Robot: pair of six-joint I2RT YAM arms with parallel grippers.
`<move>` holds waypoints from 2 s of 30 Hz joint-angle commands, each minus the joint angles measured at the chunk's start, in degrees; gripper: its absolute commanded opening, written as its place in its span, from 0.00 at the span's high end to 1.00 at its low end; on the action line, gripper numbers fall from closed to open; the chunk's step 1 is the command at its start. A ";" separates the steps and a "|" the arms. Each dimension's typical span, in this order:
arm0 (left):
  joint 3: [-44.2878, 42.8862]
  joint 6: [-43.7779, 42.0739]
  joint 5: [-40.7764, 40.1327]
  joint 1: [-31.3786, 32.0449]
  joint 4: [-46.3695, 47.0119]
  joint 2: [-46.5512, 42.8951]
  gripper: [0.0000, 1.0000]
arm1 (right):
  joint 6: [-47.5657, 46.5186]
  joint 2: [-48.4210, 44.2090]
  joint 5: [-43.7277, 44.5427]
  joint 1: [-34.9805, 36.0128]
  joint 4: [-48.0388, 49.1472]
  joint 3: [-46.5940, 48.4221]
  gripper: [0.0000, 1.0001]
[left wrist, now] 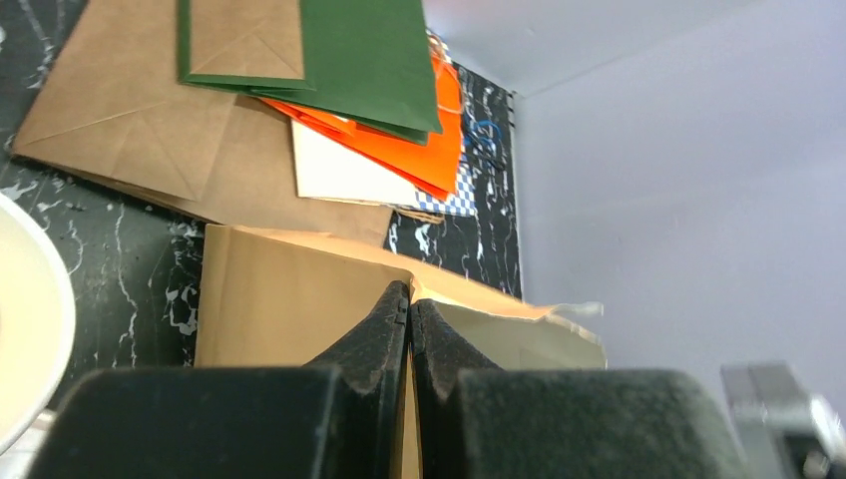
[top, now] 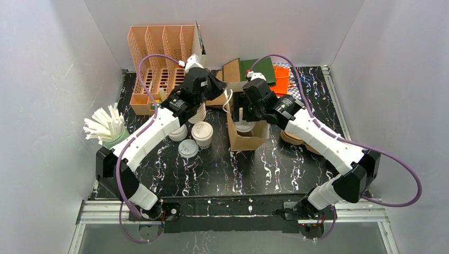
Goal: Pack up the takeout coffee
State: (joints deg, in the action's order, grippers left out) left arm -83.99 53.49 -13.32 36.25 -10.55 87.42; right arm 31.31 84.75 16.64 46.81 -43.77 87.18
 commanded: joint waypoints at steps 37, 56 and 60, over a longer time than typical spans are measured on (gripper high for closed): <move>9.68 -21.09 34.23 3.21 22.52 -7.17 1.00 | -6.50 -13.53 -4.19 -2.56 10.63 -15.91 0.80; 12.34 -19.23 31.39 2.82 21.38 -10.72 1.00 | -10.35 -15.67 -7.55 -4.69 26.69 -24.42 0.81; 13.37 -18.73 30.96 2.17 21.71 -11.25 1.00 | -9.98 -17.25 -8.64 -4.94 26.09 -24.70 0.82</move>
State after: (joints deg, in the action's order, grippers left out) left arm -71.40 34.30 17.56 39.09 9.80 79.92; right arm 22.06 70.65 9.65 42.41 -20.75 62.13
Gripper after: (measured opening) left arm 0.008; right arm 0.851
